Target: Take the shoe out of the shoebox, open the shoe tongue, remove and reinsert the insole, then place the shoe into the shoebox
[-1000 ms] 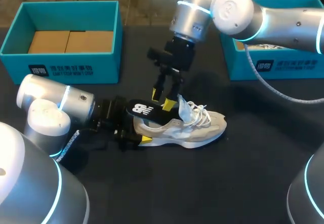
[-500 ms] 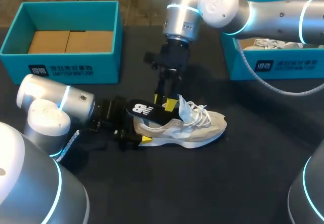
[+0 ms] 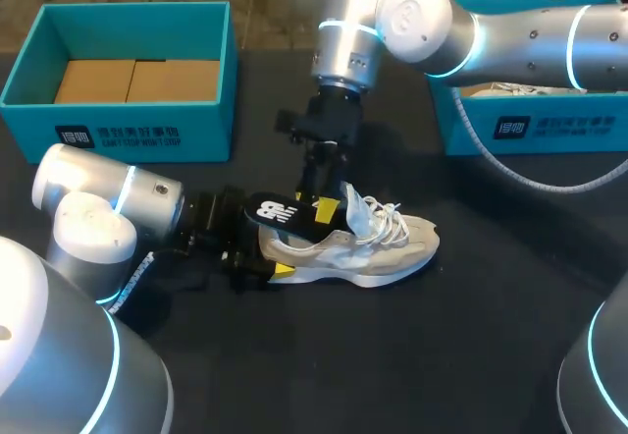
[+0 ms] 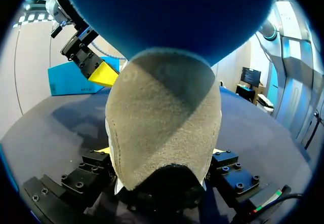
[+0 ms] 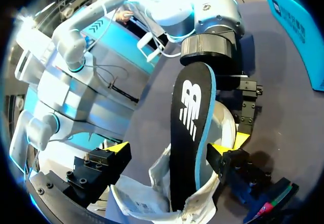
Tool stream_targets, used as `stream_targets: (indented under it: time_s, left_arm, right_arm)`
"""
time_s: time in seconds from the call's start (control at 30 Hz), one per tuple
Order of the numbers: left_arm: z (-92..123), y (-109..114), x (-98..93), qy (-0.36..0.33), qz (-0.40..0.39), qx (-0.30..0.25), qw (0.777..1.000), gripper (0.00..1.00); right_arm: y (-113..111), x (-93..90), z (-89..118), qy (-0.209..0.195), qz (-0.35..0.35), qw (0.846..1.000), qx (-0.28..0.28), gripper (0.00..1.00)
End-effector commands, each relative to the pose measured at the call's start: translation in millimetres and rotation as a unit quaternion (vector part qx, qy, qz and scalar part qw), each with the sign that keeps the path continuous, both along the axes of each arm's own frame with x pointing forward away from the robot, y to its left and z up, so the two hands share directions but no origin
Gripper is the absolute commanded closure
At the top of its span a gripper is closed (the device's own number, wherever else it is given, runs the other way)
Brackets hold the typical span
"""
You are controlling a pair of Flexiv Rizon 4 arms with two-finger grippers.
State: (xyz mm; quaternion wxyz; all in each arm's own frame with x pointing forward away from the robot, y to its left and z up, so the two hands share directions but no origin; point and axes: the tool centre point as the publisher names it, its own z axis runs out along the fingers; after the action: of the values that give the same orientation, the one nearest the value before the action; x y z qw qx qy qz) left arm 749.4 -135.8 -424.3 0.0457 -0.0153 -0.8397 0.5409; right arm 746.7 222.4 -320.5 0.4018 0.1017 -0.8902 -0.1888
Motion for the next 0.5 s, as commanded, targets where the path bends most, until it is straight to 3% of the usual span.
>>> stream_targets:
  time_s: [0.03,0.33,0.37,0.4,0.43,0.47,0.5]
  left_arm:
    - [-5.1,0.3,0.9,0.0,-0.001,0.002,1.0,1.0]
    - [-5.1,0.3,0.9,0.0,-0.001,0.002,1.0,1.0]
    - [-5.1,0.3,0.9,0.0,-0.001,0.002,1.0,1.0]
    - [-5.1,0.3,0.9,0.0,-0.001,0.002,1.0,1.0]
    - [-5.1,0.3,0.9,0.0,-0.001,0.002,1.0,1.0]
    - [-5.1,0.3,0.9,0.0,-0.001,0.002,1.0,1.0]
    - [-5.1,0.3,0.9,0.0,-0.001,0.002,1.0,1.0]
  right_arm:
    - [1.7,-8.9,-4.5,0.005,-0.002,1.0,-0.001,0.0]
    - [3.1,-9.3,-7.8,0.017,-0.001,1.0,-0.008,0.03]
    - [3.2,-8.9,-8.3,0.017,-0.002,1.0,-0.007,0.14]
    - [3.3,-8.0,-8.9,0.017,-0.002,1.0,-0.007,0.34]
    - [3.3,-7.4,-9.2,0.016,-0.002,1.0,-0.007,0.38]
    - [3.6,-6.0,-9.9,0.016,-0.002,1.0,-0.006,0.51]
    - [4.0,-5.1,-10.7,0.015,-0.001,1.0,-0.004,0.52]
